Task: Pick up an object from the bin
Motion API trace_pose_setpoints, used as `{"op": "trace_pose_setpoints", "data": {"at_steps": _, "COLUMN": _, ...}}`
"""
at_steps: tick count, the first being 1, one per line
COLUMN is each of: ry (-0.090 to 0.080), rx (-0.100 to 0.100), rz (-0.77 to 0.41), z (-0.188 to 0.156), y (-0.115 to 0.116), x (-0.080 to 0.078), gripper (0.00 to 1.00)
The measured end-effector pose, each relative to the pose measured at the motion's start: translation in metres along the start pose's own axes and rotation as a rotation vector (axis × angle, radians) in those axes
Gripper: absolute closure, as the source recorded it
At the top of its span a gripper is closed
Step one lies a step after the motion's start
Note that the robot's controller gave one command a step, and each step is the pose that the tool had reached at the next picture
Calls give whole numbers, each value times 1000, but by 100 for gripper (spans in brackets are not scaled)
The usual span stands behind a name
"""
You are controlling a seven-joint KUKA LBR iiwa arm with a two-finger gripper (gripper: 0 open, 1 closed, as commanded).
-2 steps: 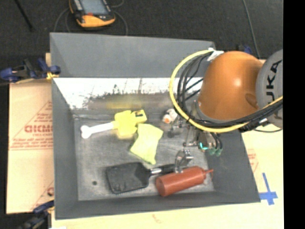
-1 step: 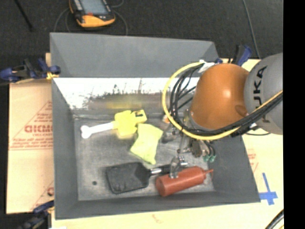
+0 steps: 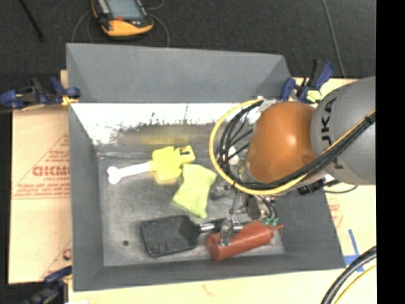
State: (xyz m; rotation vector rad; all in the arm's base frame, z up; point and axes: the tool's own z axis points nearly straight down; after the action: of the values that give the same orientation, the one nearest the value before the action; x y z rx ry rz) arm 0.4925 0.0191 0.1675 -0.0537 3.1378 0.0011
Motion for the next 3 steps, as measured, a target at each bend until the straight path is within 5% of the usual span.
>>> {"op": "trace_pose_setpoints", "data": {"at_steps": 1, "ry": -12, "rx": -7, "rz": 73, "z": 61, "y": 2, "x": -21, "gripper": 0}}
{"op": "trace_pose_setpoints", "data": {"at_steps": 2, "ry": 3, "rx": -1, "rz": 67, "z": 74, "y": 1, "x": -12, "gripper": 0}}
{"op": "trace_pose_setpoints", "data": {"at_steps": 3, "ry": -12, "rx": 2, "rz": -163, "z": 94, "y": 44, "x": 15, "gripper": 100}}
